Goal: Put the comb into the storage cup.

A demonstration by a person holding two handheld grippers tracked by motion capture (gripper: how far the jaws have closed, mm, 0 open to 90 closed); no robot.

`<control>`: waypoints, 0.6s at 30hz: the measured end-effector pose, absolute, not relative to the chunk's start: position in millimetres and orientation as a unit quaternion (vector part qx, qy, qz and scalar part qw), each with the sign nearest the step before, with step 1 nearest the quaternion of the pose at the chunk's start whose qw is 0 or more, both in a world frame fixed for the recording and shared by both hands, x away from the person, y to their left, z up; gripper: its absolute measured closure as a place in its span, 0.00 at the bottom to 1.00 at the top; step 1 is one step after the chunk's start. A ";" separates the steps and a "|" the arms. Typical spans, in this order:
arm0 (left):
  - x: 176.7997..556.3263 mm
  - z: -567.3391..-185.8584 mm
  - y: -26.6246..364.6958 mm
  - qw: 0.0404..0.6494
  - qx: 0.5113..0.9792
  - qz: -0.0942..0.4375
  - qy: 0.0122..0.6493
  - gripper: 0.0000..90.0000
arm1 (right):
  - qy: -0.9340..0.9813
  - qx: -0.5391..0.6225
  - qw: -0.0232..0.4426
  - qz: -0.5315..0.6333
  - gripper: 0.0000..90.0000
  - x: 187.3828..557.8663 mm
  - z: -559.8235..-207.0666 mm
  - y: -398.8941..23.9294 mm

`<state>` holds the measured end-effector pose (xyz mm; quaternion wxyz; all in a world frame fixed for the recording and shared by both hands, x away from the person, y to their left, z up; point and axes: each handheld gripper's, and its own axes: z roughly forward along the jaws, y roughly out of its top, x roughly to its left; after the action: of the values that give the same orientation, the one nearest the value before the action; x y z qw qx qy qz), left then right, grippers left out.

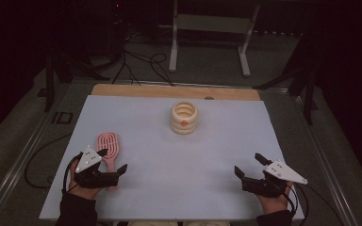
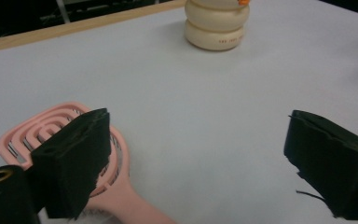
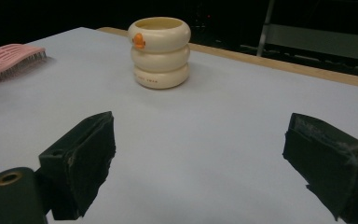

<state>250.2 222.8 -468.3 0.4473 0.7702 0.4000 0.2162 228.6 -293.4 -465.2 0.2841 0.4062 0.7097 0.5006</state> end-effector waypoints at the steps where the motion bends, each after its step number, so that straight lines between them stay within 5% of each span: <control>1: 250.2 -468.8 222.3 0.444 0.770 0.217 0.403 0.14 | 0.710 0.406 0.284 0.501 0.10 228.6 -465.3 -293.3; 8: 252.0 -474.1 220.4 0.412 0.790 0.205 0.404 0.38 | 0.710 0.407 0.283 0.500 0.10 228.8 -465.7 -293.0; 11: 254.0 -477.8 221.7 0.400 0.803 0.185 0.401 0.67 | 0.710 0.407 0.284 0.499 0.10 229.0 -466.0 -293.1; 18: 257.9 -482.7 226.7 0.388 0.811 0.159 0.408 0.88 | 0.711 0.407 0.284 0.498 0.10 229.0 -466.0 -293.0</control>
<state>257.9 226.7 -482.7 0.3883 0.8112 0.4075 0.1588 229.0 -293.0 -466.0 0.2840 0.4071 0.7112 0.4978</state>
